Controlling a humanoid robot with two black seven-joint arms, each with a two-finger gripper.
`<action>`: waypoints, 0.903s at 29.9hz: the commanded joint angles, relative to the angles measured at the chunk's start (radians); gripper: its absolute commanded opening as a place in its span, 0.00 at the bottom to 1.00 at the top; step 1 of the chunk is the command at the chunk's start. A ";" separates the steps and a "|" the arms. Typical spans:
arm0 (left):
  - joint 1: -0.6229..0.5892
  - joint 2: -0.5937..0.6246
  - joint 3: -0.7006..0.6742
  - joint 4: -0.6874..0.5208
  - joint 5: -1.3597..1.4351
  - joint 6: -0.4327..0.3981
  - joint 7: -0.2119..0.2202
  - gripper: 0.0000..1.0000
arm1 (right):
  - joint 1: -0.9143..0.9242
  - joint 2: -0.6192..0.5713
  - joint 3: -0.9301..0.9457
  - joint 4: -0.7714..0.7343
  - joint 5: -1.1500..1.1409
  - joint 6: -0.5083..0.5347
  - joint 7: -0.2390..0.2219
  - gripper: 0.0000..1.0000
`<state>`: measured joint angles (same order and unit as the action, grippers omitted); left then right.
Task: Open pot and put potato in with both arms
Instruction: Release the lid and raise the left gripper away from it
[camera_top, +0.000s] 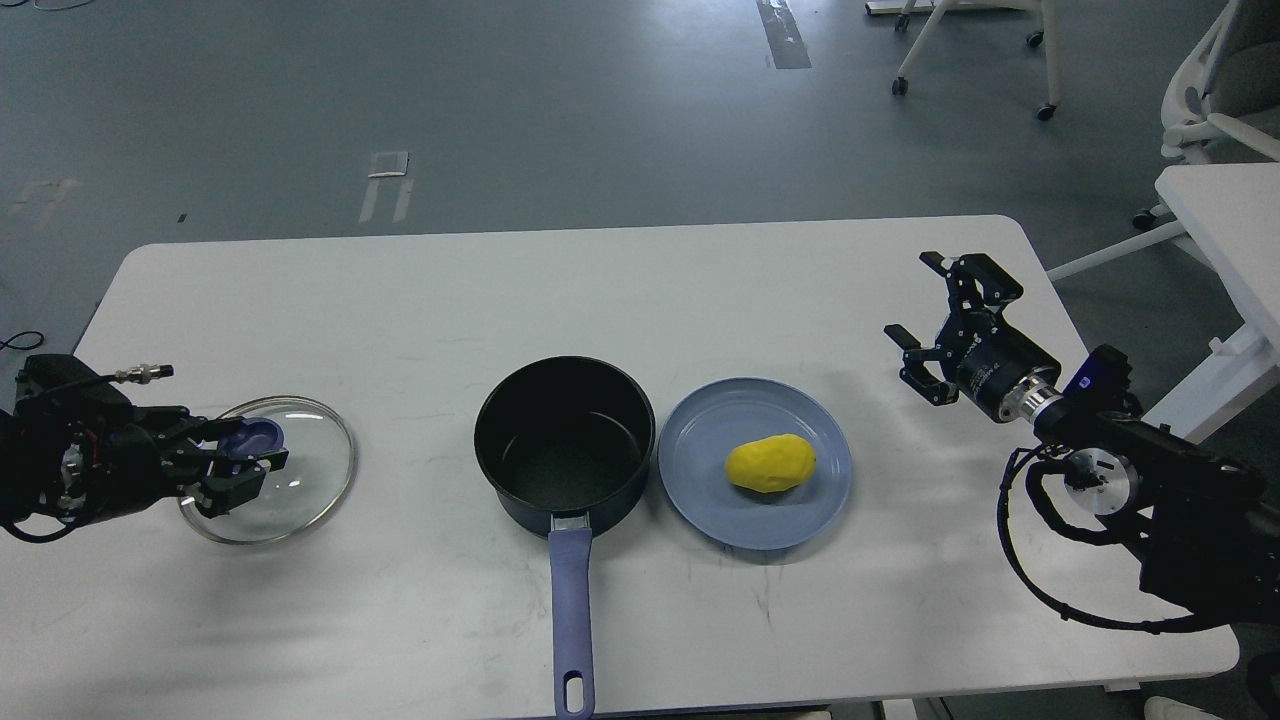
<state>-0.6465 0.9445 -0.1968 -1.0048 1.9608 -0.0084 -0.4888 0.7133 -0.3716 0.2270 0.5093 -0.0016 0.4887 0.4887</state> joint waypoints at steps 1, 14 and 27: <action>0.001 -0.003 -0.001 0.002 -0.028 0.001 0.000 0.97 | 0.002 -0.001 0.000 0.000 0.000 0.000 0.000 0.97; -0.275 0.050 -0.007 -0.040 -0.538 -0.267 0.000 0.98 | 0.104 -0.072 -0.060 0.032 -0.041 0.000 0.000 0.97; -0.208 -0.110 -0.022 0.012 -1.646 -0.464 0.000 0.98 | 0.393 -0.131 -0.342 0.167 -0.296 0.000 0.000 0.98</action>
<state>-0.9002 0.8688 -0.2073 -1.0165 0.4544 -0.4669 -0.4883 1.0625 -0.4970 -0.0623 0.6537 -0.2404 0.4888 0.4887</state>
